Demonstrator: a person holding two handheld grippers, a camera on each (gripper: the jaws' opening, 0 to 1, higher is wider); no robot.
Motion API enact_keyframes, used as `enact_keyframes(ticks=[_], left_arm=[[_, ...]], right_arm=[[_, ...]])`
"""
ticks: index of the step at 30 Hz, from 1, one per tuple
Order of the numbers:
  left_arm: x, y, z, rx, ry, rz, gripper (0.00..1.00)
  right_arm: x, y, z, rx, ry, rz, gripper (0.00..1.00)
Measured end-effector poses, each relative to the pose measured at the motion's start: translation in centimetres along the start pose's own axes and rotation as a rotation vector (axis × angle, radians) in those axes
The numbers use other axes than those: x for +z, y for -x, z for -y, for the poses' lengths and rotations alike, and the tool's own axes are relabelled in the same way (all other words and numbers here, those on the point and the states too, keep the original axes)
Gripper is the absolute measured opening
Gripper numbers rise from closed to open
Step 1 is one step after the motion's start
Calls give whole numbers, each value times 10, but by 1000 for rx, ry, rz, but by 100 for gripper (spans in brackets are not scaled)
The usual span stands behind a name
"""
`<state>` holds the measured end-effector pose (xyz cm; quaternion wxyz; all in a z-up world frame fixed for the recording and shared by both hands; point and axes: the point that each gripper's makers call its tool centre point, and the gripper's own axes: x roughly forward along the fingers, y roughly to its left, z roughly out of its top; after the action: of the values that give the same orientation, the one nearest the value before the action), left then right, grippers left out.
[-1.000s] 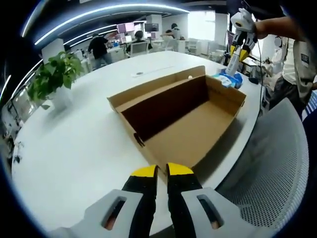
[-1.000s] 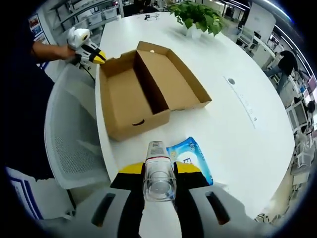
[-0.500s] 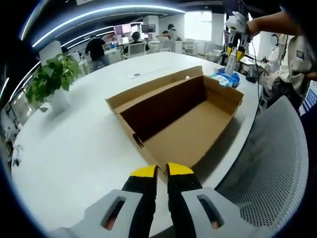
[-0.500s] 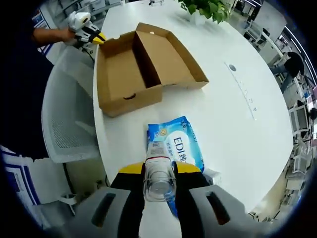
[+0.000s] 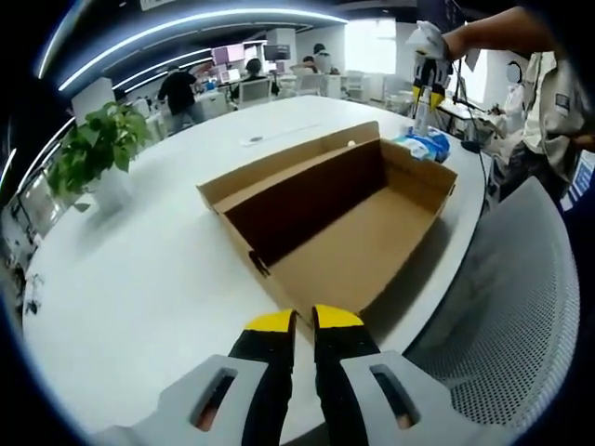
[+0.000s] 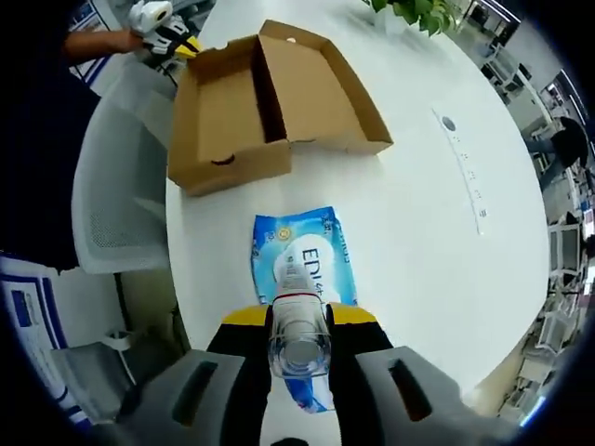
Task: Operate the shoe box by opening the lid, removing the specified soft item, and placing it in the target area until the item is outside and the box remains undamaged.
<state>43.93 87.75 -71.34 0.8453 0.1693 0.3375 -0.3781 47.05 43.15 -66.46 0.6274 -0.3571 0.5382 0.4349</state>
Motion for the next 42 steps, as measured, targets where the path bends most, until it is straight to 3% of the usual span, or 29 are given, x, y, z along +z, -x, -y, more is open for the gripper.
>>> enact_keyframes(ticks=[4,16,25,42], left_arm=[[0,0,0,-3,-4,1,4],[0,0,1,-16,-18,1,4],[0,-1,0,-21,-27,-4,4],[0,-1,1,-23,-32,-16,4]], right_arm=[[-5,-2,8,14,33,-39,20],[-3,-12,33,19,47,-52,20],[-9,-19,58,-10,89,-102,20],[-13,-39,83,-20,114,-126,20]])
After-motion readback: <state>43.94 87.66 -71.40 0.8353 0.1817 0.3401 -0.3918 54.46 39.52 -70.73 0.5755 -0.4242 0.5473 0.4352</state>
